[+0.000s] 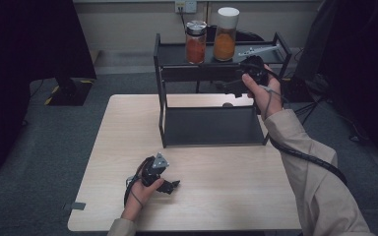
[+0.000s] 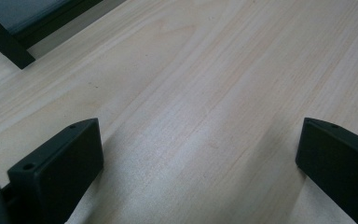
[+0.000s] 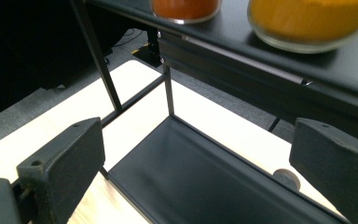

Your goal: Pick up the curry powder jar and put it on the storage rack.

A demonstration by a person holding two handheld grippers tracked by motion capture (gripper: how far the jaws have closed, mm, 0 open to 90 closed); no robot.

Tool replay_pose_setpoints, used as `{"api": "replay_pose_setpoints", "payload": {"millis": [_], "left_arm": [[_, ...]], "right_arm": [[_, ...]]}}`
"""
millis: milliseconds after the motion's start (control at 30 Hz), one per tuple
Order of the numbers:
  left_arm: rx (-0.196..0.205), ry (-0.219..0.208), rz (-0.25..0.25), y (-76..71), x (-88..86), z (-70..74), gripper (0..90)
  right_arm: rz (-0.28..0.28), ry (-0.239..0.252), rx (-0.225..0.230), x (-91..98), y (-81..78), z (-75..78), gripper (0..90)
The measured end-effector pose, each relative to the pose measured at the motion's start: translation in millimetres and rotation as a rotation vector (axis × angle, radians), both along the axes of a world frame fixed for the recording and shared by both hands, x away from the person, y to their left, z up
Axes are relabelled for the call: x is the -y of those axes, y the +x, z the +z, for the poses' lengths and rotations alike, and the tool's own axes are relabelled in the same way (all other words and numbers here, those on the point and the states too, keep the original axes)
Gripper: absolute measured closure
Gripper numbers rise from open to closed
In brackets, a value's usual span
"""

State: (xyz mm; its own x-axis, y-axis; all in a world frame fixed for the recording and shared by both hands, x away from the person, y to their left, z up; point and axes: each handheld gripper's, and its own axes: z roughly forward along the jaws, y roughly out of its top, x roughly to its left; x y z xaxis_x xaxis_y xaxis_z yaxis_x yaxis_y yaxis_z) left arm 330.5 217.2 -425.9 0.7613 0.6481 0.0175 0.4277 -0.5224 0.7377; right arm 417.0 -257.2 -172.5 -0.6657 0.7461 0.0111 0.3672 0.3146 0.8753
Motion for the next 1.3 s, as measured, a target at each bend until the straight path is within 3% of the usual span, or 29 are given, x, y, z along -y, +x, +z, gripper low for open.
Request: {"api": "replay_pose_setpoints", "payload": {"millis": [933, 1300], "left_arm": [[0.002, 0.0, -0.001, -0.1, -0.1, -0.2, 0.0], [0.002, -0.001, 0.001, -0.3, 0.0, -0.5, 0.0]], "right_arm": [[0.009, -0.007, -0.035, 11.6, -16.5, -38.3, 2.4], [0.009, 0.008, -0.055, 22.4, -20.2, -61.1, 2.4]]}}
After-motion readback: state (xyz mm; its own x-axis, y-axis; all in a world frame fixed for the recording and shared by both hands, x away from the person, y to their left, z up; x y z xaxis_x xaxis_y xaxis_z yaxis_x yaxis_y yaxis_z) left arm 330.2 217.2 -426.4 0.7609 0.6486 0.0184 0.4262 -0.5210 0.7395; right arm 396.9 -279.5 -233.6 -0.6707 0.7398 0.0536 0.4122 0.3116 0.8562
